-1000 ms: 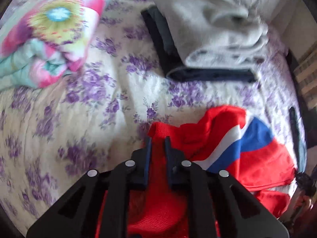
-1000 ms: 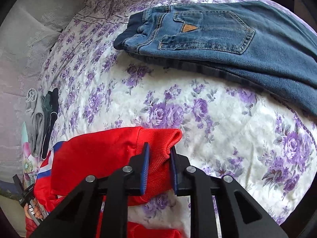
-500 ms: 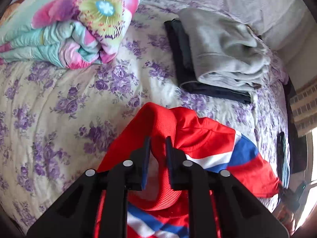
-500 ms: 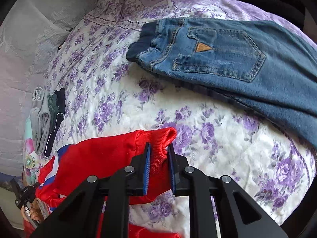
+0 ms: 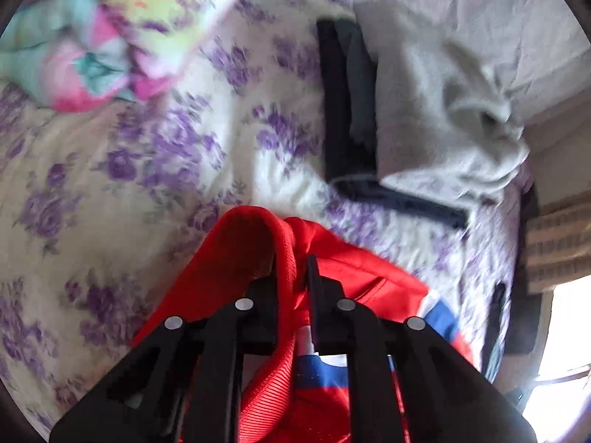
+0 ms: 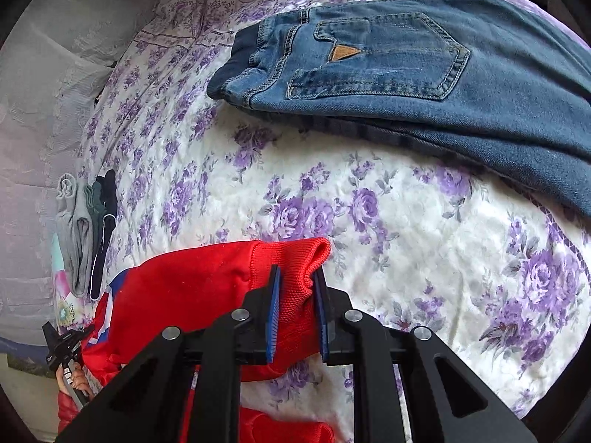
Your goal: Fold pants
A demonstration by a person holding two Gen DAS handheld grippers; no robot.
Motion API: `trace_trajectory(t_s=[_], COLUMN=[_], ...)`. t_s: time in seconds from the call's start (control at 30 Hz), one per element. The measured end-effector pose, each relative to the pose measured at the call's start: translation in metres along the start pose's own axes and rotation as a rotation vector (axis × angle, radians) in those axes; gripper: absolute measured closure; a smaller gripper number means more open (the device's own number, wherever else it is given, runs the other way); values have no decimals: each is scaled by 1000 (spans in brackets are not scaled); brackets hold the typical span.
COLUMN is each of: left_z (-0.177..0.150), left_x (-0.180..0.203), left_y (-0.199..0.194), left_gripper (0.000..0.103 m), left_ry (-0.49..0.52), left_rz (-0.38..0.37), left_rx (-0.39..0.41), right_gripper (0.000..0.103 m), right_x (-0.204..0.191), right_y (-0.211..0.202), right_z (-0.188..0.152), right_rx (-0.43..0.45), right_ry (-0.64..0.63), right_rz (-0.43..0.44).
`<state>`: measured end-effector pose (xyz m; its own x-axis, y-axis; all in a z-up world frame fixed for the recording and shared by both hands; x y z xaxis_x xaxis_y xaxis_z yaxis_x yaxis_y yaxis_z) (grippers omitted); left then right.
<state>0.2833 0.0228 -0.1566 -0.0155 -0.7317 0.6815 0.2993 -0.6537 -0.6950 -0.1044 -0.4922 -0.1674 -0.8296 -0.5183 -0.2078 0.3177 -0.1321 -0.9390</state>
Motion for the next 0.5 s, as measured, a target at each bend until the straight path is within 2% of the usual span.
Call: trace_trajectory(t_s=[0.1,0.17,0.3,0.37,0.43,0.47,0.5], left_z=[-7,-10,3,11,17,18,21], left_x=[21,38,38,27,10,-1,-20], left_y=[-44,-88,-157,-172,-174,-168,-156], left_gripper=[93,93,93,93,93,90,85], left_ry=[43,83,91,64,10,-20,-63], left_rz=[-47,-76,-53,-26,5,30,104], left_rx=[109,197,324,353,359,345,317], right_gripper=[86,86,86,86,86,82,70], right_x=[-14,-31,-92,-129,-167,-184,-197], right_y=[-17,-27,-33,-30,-16,-3,11], right_z=[12,26,67,87,105,113,121], right_rx=[57,85,129,146,142,132,127], right_ry=[-42,-77,-199,-246,-315,-344,-369], right_rz=[10,36,98,130,122,105,69])
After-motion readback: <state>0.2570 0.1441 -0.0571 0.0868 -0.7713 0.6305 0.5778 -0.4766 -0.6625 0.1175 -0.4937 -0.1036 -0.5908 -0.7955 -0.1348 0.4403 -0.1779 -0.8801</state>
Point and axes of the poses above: each gripper's, at about its wrist camera, not at the fingertips, and y roughly the way its jaws point, x to its right, z to its top, the point moved 8 cm from there along y, roughly the way its jaws point, and after that the axes turned 15 degrees about -z, right-handed, at the moved point
